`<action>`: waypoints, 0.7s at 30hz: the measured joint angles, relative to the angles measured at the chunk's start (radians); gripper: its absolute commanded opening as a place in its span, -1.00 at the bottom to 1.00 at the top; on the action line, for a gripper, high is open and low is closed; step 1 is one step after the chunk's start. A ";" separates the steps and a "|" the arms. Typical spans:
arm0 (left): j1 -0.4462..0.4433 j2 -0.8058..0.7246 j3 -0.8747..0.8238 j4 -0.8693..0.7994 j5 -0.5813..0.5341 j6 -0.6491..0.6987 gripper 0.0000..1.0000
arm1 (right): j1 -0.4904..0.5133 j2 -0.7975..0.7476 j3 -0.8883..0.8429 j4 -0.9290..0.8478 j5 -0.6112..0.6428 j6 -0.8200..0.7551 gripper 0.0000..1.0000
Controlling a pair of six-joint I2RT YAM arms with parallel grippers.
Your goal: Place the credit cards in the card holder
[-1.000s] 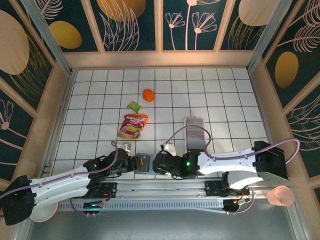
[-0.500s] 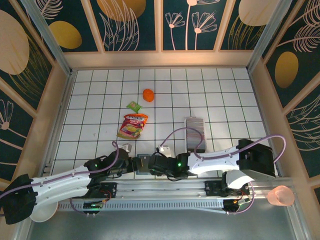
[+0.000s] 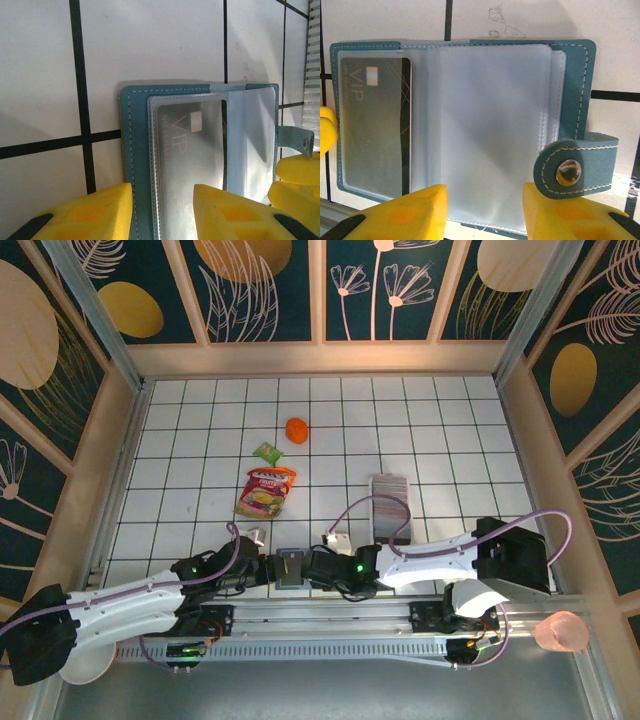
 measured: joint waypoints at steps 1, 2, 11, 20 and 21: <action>0.000 0.000 -0.002 0.002 0.001 0.000 -0.28 | 0.000 0.000 0.000 0.000 0.000 0.000 -0.12; 0.000 0.000 -0.003 0.003 0.002 0.000 -0.29 | 0.000 0.001 0.000 0.001 0.000 0.000 -0.12; 0.000 -0.001 -0.007 0.010 0.003 0.000 -0.29 | -0.001 0.034 0.000 0.014 -0.003 0.000 0.00; 0.000 -0.002 -0.011 0.016 0.003 0.000 -0.30 | -0.008 0.048 0.005 0.069 -0.012 -0.004 0.04; 0.000 -0.004 -0.011 0.016 0.003 0.000 -0.30 | -0.011 0.050 0.005 0.080 -0.015 -0.004 0.04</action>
